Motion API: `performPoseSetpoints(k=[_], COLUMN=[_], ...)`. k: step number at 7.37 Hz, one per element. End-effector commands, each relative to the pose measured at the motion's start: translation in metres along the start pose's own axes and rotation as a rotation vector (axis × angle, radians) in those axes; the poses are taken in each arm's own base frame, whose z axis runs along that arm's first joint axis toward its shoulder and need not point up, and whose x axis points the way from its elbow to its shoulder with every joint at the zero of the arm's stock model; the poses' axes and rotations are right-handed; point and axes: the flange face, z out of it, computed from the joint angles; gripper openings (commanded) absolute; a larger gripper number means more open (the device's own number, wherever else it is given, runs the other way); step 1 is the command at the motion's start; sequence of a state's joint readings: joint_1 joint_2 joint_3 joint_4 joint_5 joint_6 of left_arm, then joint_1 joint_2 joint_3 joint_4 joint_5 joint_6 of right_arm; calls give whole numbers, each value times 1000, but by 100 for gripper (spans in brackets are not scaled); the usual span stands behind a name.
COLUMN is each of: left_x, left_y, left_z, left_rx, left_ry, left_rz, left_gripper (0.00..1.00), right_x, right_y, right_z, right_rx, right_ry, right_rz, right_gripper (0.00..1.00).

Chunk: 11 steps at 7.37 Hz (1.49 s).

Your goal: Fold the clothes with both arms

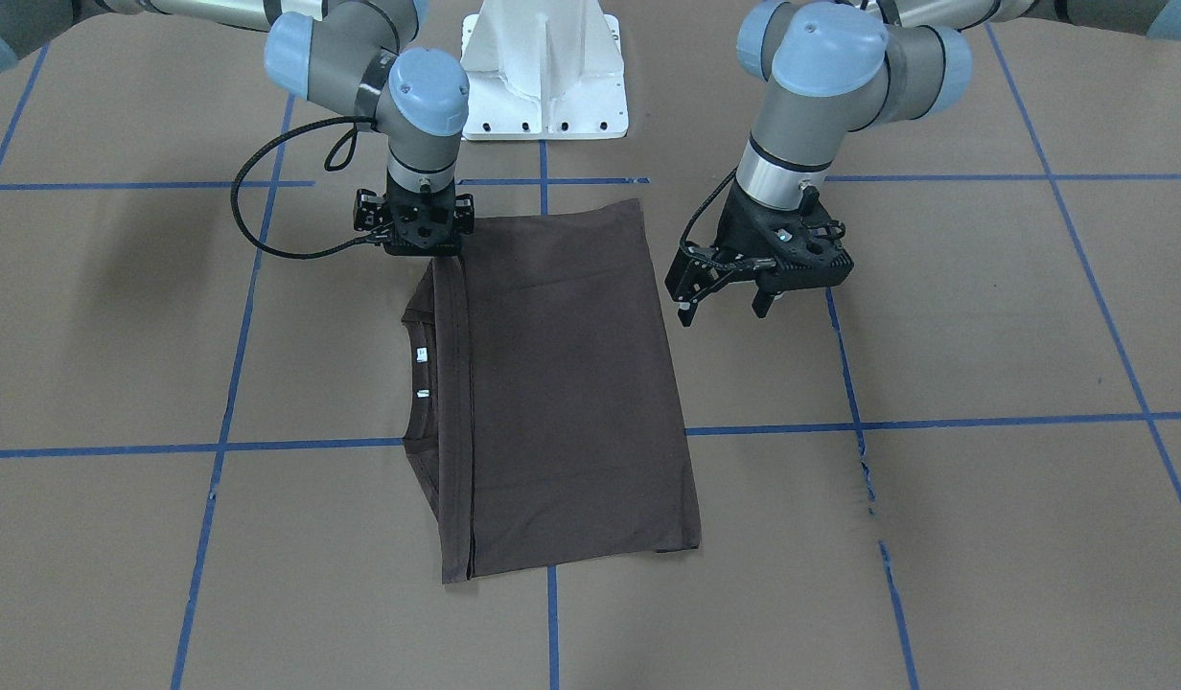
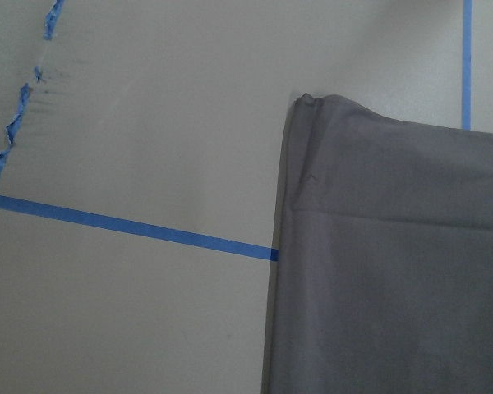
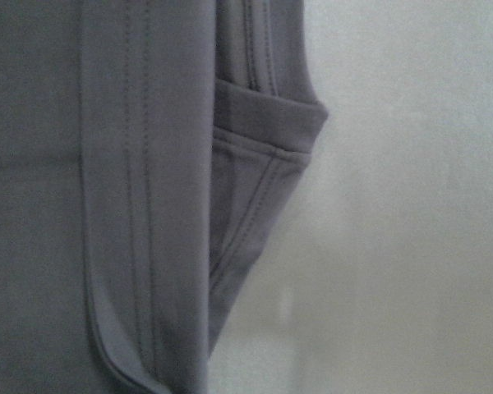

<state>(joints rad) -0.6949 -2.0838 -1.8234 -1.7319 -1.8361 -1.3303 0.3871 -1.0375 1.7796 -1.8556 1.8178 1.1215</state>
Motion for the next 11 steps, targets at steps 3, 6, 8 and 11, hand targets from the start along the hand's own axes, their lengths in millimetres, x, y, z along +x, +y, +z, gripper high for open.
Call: performPoseSetpoints(k=[3, 6, 8, 11], left_x=[3, 1, 0, -1], left_y=[0, 1, 0, 0], left_z=[-4, -4, -2, -2], left_rx=[2, 2, 2, 4], left_ry=[10, 9, 7, 5], left_rz=[-1, 7, 10, 9], left_gripper=[100, 100, 100, 100], right_x=[61, 47, -5, -15], right_y=[13, -3, -33, -46], right_z=[10, -47, -60, -36], right_rx=[6, 80, 122, 130], right_ry=[27, -76, -138, -159], right_rz=[8, -67, -89, -94], right_gripper=[100, 100, 100, 100])
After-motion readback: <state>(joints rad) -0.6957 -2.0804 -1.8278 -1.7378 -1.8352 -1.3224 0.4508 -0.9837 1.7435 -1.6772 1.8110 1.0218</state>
